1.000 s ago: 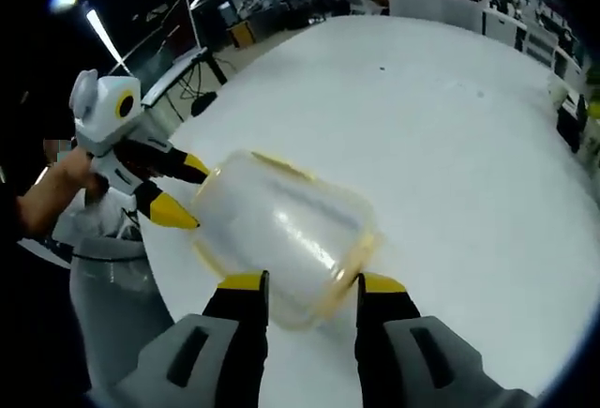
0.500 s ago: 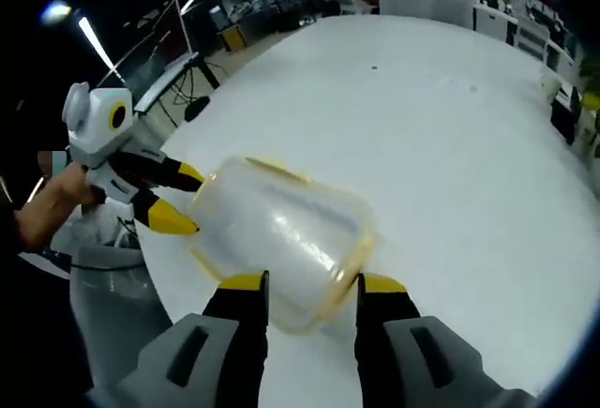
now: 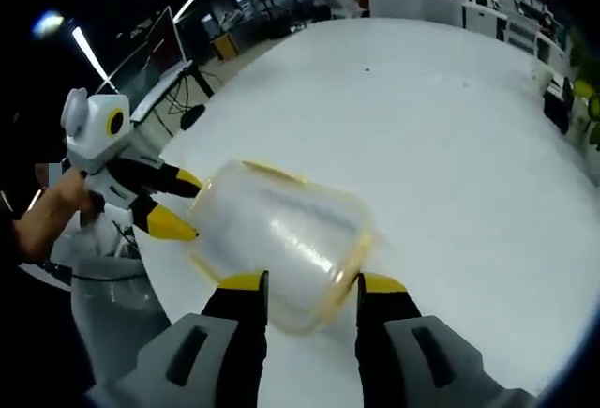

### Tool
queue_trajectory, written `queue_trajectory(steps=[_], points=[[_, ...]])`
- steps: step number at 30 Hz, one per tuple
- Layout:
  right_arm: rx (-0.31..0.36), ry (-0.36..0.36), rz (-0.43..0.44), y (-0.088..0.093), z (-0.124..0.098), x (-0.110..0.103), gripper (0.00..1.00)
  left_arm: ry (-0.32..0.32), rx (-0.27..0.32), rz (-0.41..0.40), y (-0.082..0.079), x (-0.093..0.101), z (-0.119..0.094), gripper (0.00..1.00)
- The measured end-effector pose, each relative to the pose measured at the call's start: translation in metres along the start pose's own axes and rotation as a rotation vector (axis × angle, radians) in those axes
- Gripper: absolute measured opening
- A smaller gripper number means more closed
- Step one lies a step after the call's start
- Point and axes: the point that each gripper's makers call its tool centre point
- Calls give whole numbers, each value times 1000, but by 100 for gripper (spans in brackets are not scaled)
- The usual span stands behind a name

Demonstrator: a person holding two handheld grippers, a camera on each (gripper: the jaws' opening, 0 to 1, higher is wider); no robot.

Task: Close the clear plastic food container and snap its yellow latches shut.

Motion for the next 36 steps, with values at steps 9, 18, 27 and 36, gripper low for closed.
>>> queue_trajectory(steps=[9, 18, 27, 36], points=[[8, 0, 8, 5, 2, -13, 33, 10, -17, 4, 8, -7, -8, 30], [19, 4, 15, 11, 6, -30, 33, 19, -45, 15, 20, -13, -18, 30], [19, 9, 16, 17, 8, -46, 33, 27, -74, 21, 34, -18, -29, 30], [11, 9, 13, 24, 10, -60, 33, 29, -84, 23, 46, -19, -39, 30]])
Point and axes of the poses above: the point that each gripper's makers call its tool centre point, and the gripper's own axes: z roughly forward along the fingers, x roughly to its right, y roughly out of its underside
